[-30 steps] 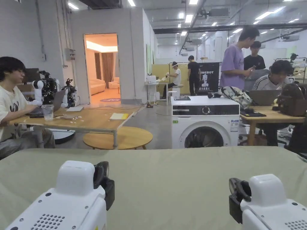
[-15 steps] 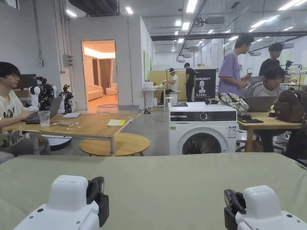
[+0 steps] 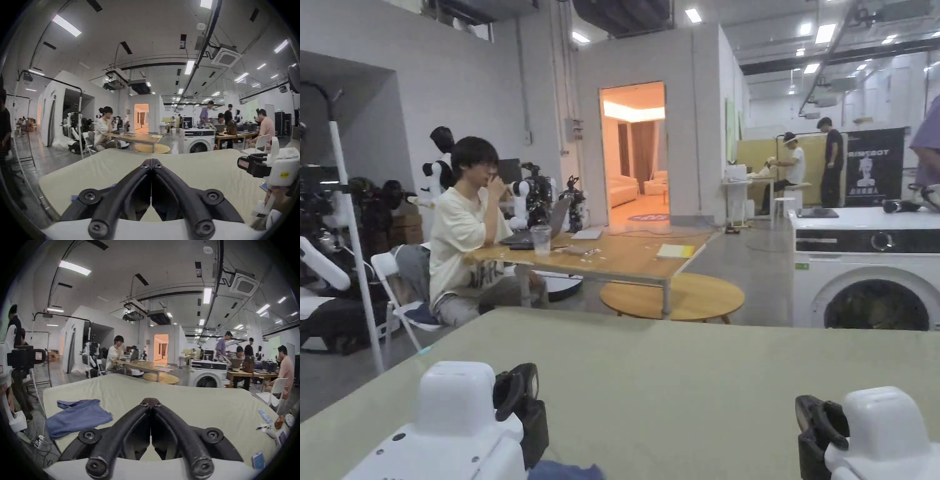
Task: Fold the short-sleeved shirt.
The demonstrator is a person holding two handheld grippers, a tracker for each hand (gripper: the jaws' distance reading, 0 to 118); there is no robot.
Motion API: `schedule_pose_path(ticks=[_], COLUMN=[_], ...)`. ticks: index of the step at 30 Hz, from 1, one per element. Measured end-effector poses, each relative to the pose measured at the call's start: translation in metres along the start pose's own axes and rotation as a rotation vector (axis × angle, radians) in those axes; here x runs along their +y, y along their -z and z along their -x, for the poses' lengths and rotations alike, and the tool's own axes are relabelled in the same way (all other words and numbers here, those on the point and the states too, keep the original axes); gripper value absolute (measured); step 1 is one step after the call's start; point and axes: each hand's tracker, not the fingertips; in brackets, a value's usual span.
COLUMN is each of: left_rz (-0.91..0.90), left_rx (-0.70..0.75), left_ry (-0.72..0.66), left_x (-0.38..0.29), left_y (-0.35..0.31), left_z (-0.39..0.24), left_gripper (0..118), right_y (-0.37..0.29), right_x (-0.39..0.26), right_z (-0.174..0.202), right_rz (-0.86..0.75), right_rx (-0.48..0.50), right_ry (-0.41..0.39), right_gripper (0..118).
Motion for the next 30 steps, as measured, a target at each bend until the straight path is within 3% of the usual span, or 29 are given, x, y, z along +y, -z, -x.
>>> schedule_pose_path(ticks=[3, 10, 11, 12, 13, 14, 15, 16, 23, 27, 29, 30], left_rz=[0.017, 0.111, 0.145, 0.192, 0.228, 0.28, 0.35, 0.41, 0.791, 0.957, 1.038, 0.947], left_rx=[0.063, 0.074, 0.073, 0.065, 0.055, 0.014, -0.014, -0.03, -0.073, -0.024, -0.039, -0.021], left_ry=[0.014, 0.026, 0.051, 0.073, 0.084, 0.097, 0.098, 0.115, 0.071, 0.081, 0.02, -0.039], left_x=[0.0, -0.014, -0.02, -0.027, -0.035, -0.045, -0.057, -0.067, -0.169, -0.228, -0.246, -0.236], left_y=[-0.007, 0.006, 0.014, 0.026, 0.038, 0.052, 0.071, 0.087, 0.211, 0.26, 0.272, 0.268], left_z=[0.024, 0.053, 0.056, 0.06, 0.065, 0.069, 0.076, 0.08, 0.116, 0.129, 0.136, 0.139], left_gripper=[0, 0, 7, 29, 64, 89, 102, 104, 102, 75, 73, 63], right_y=[0.014, 0.031, 0.031, 0.031, 0.03, 0.03, 0.03, 0.03, 0.03, 0.034, 0.036, 0.038], right_x=[-0.001, -0.011, -0.012, -0.015, -0.018, -0.02, -0.024, -0.027, -0.056, -0.072, -0.079, -0.082], right_z=[0.023, 0.053, 0.054, 0.052, 0.051, 0.048, 0.043, 0.039, -0.007, -0.036, -0.047, -0.054], right_rz=[0.013, 0.028, 0.033, 0.037, 0.041, 0.053, 0.065, 0.072, 0.178, 0.241, 0.265, 0.288], right_rx=[0.084, 0.144, 0.156, 0.165, 0.17, 0.174, 0.174, 0.178, 0.118, 0.058, 0.002, 0.016], right_ry=[0.028, 0.035, 0.033, 0.036, 0.037, 0.035, 0.037, 0.039, 0.055, 0.062, 0.099, 0.118], right_gripper=[0, 0, 0, 0, 0, 0, 0, 0, 0, 0, 0, 0])
